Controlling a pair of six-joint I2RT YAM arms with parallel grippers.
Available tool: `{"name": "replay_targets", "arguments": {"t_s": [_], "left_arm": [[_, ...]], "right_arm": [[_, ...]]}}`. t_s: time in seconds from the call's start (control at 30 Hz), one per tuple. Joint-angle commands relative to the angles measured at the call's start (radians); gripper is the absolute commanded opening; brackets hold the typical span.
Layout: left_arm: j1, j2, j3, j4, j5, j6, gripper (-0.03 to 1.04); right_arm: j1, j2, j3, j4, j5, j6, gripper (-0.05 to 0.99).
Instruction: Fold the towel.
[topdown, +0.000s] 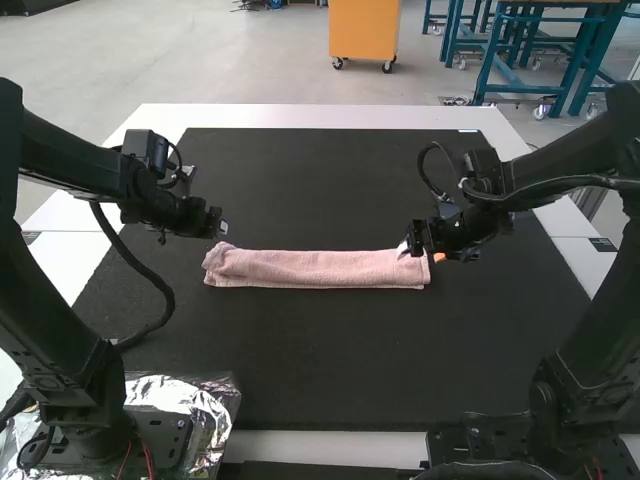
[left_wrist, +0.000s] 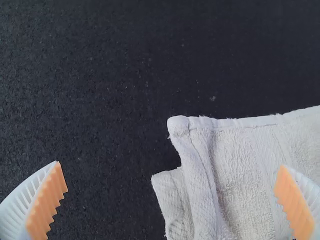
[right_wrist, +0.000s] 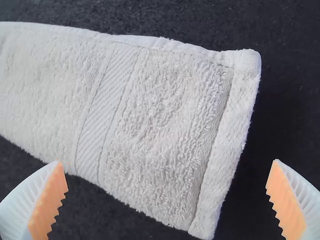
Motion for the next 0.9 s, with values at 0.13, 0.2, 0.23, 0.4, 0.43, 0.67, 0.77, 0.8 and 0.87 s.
{"name": "replay_targets", "arguments": {"t_s": [0.13,0.2,0.23,0.4,0.43,0.67,0.77,0.8,0.87], "left_arm": [[0.006,-0.027,0.040,0.000,0.018,-0.051,0.97],[0.003,-0.034,0.041,0.000,0.018,-0.053,0.97],[0.003,-0.041,0.041,0.000,0.018,-0.055,0.97],[0.002,-0.061,0.040,0.008,0.018,-0.064,0.97],[0.000,-0.064,0.041,0.008,0.018,-0.062,0.97],[0.005,-0.068,0.040,0.010,0.018,-0.078,0.97],[0.005,-0.077,0.041,0.010,0.018,-0.078,0.97],[0.005,-0.080,0.041,0.010,0.018,-0.078,0.97],[0.006,-0.091,0.041,0.010,0.018,-0.078,0.97]], "right_arm": [[0.030,0.055,-0.004,0.062,0.017,0.026,0.91],[0.030,0.069,-0.002,0.074,0.020,0.026,0.91],[0.030,0.076,-0.004,0.085,0.020,0.026,0.91],[0.035,0.116,0.001,0.111,0.021,0.025,0.91],[0.038,0.124,-0.001,0.117,0.021,0.025,0.90],[0.071,0.190,-0.005,0.143,0.008,0.023,0.41],[0.081,0.211,-0.012,0.151,-0.006,0.014,-0.02],[0.081,0.216,-0.016,0.157,-0.006,0.019,-0.02],[0.078,0.216,-0.021,0.157,-0.009,0.017,-0.02]]}}
